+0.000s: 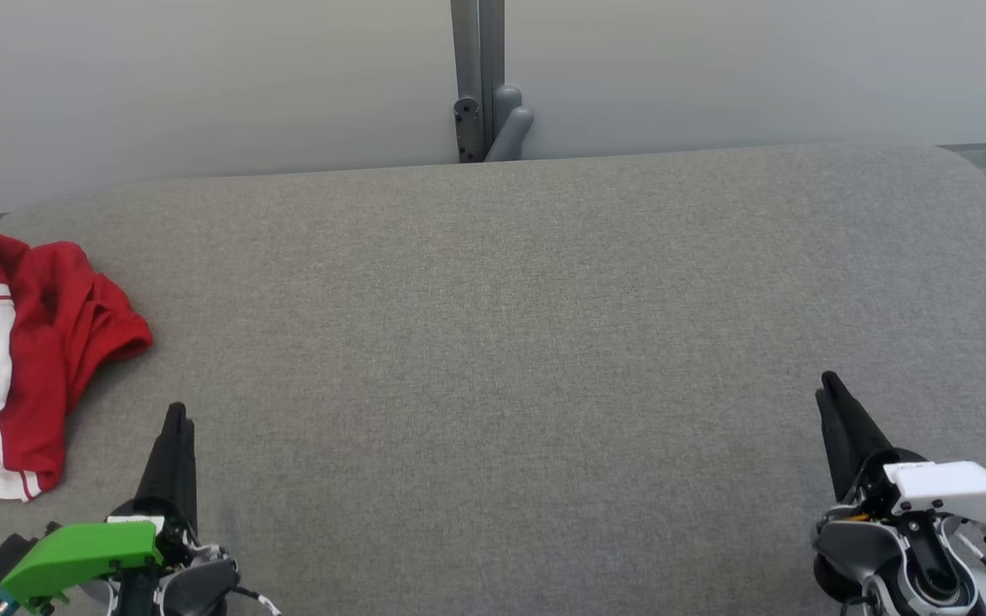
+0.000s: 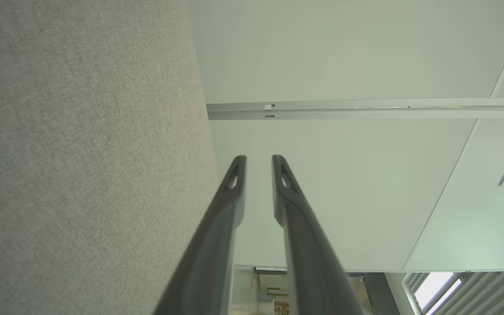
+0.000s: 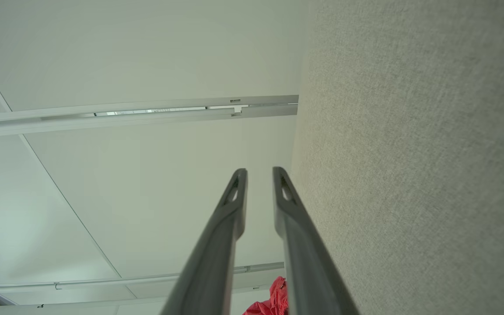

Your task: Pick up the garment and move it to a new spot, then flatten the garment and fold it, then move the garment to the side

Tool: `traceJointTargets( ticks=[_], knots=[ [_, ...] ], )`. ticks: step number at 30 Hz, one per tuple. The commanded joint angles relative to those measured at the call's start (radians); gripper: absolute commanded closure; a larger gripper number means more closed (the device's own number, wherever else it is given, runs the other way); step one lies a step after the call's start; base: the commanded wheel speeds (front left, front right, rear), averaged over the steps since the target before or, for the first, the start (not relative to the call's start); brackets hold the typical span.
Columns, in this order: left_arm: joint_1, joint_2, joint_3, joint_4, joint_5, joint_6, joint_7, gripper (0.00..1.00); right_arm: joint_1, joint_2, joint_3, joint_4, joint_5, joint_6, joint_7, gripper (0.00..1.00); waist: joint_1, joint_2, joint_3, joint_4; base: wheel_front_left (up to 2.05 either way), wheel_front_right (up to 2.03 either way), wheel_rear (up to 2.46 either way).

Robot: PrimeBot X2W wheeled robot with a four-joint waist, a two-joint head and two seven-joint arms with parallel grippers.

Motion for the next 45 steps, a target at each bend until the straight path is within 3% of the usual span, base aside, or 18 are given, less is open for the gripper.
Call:
traceJointTargets(
  ticks=[1,9,16,26,34,45],
  knots=[
    [-0.004,0.001,0.000,-0.004,0.000,0.000,-0.001,0.00,-0.004,-0.002,0.000,-0.005,0.000,0.000,0.000,0.00,0.0000,0.0000,0.000,0.000,0.00,0.00,0.00],
    [0.027,-0.003,-0.011,0.039,0.022,0.002,-0.019,0.00,0.034,0.003,0.015,0.027,-0.016,0.000,-0.018,0.00,0.0000,0.0000,0.001,0.000,0.00,0.00,0.00],
    [0.026,0.000,-0.022,0.040,0.129,0.002,-0.058,0.00,0.032,-0.015,0.045,0.022,-0.088,0.000,-0.061,0.00,0.0000,0.0000,0.004,0.000,0.00,0.00,0.00],
    [0.019,0.015,-0.053,0.033,0.330,0.001,-0.101,0.00,0.017,-0.028,0.080,0.013,-0.281,0.000,-0.108,0.00,0.0000,0.0000,0.011,-0.004,0.00,0.00,0.00],
    [-0.002,0.055,-0.092,0.032,0.483,0.000,-0.133,0.00,-0.014,-0.078,0.151,0.023,-0.437,0.000,-0.141,0.00,0.0000,0.0000,0.019,-0.008,0.00,0.00,0.00],
    [0.028,0.031,-0.073,0.009,0.709,0.018,-0.169,0.00,0.022,-0.053,0.129,-0.008,-0.642,0.000,-0.179,0.00,0.0000,0.0000,0.022,-0.011,0.00,0.00,0.00]
  ],
)
